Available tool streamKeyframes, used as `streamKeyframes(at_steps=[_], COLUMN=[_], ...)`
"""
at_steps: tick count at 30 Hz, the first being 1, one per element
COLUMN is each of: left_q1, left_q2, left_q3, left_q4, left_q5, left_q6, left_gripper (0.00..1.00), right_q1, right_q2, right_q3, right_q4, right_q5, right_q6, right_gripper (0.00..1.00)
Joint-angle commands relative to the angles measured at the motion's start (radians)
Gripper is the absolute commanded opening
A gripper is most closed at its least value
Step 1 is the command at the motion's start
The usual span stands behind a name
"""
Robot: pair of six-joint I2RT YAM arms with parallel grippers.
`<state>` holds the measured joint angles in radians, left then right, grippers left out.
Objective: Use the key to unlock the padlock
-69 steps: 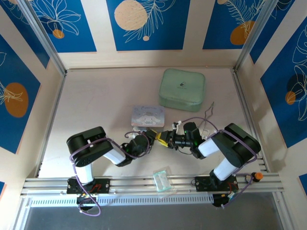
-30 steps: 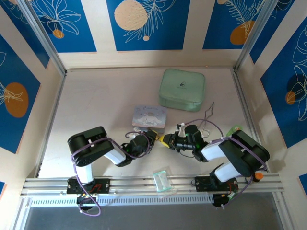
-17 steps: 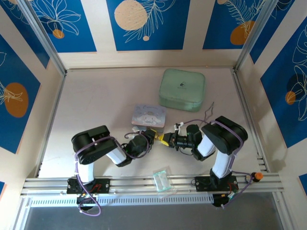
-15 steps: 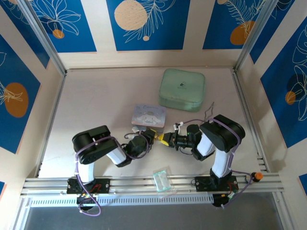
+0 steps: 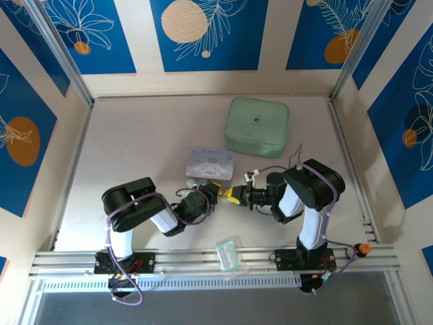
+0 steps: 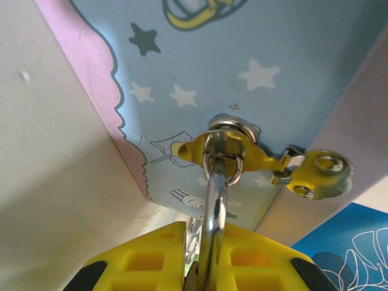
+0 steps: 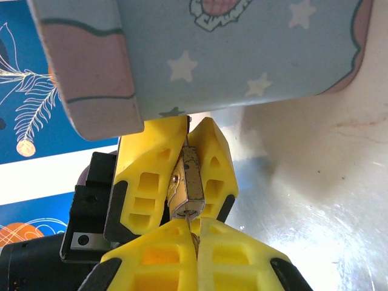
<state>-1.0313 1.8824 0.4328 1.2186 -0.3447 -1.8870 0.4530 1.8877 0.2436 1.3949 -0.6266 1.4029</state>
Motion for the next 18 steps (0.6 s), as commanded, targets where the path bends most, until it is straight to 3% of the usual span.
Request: streamKeyframes(at_steps=[1,7,13,18], left_q1=[-0.046,-0.047,-0.047,-0.047], left_q2=[-0.026,-0.007,-0.037,-0.056], left_q3=[0.030,0.027,0.024,0.024], left_q4=[0.130,0.188,0.189,0.189], left_q5=[0.188,0.153,0.173,0.181], left_q6=[-0.021,-0.040,-0.044,-0.043], left_gripper=[0.00,0.00,0.00,0.00], right_q1=[0.036,0.120,0.008,0.001], right_q2=[0.012,-0.030,0.065,0.099], right_q3=[0.048,0.043,0.025,0.057], right_q4=[-0.063,-0.155,-0.009,-0.027], right_q5=[0.098,0.194,0.096,0.041], right_q6=[-0.023,-0.071,-0.040,-0.068], right_gripper=[0.00,0.00,0.00,0.00])
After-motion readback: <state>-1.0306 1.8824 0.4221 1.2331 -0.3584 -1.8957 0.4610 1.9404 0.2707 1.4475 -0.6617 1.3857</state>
